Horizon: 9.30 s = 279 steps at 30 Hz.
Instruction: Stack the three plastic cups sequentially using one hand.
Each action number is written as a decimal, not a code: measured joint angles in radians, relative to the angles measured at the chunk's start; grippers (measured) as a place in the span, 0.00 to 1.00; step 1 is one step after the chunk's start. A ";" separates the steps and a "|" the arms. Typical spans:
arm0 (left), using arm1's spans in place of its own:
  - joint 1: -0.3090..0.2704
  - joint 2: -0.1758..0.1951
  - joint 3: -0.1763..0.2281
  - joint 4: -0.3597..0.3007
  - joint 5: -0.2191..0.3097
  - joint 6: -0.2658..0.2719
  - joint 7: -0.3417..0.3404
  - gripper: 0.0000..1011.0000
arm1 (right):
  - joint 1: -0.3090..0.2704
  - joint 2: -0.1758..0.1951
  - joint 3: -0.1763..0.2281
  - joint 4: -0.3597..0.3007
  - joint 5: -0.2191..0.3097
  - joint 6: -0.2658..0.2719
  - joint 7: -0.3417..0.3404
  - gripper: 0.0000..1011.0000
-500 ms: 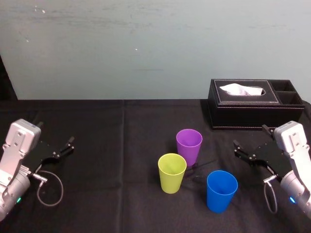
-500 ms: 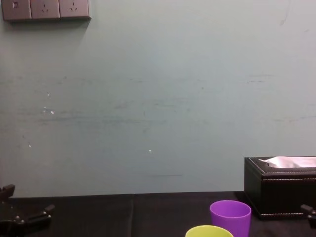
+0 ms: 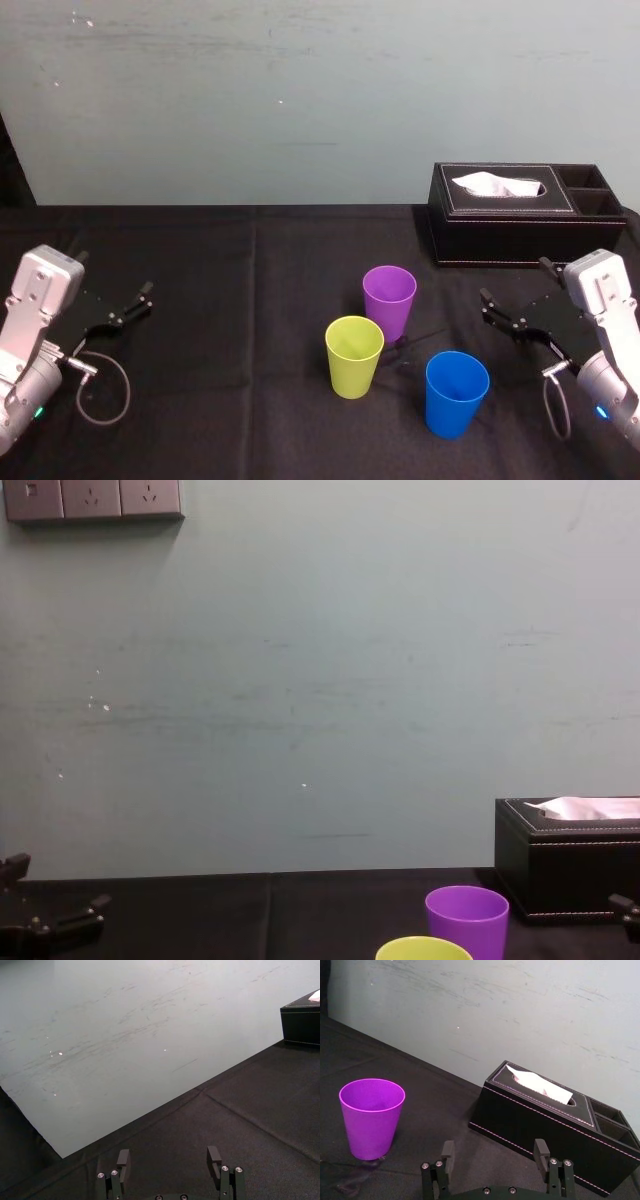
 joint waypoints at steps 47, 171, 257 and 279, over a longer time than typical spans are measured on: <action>0.000 0.000 0.000 0.000 0.000 0.000 0.000 0.99 | -0.027 -0.008 0.033 -0.025 0.013 -0.003 0.009 0.99; 0.000 0.000 0.000 0.000 0.000 0.000 0.000 0.99 | -0.263 -0.054 0.192 -0.180 0.139 0.167 0.451 0.99; 0.000 0.000 0.000 0.000 0.000 0.000 0.000 0.99 | -0.011 -0.111 0.138 -0.199 0.164 0.270 0.454 0.72; 0.000 0.000 0.000 0.000 0.000 0.000 0.000 0.99 | 0.161 -0.206 0.065 -0.006 0.108 0.278 0.424 0.72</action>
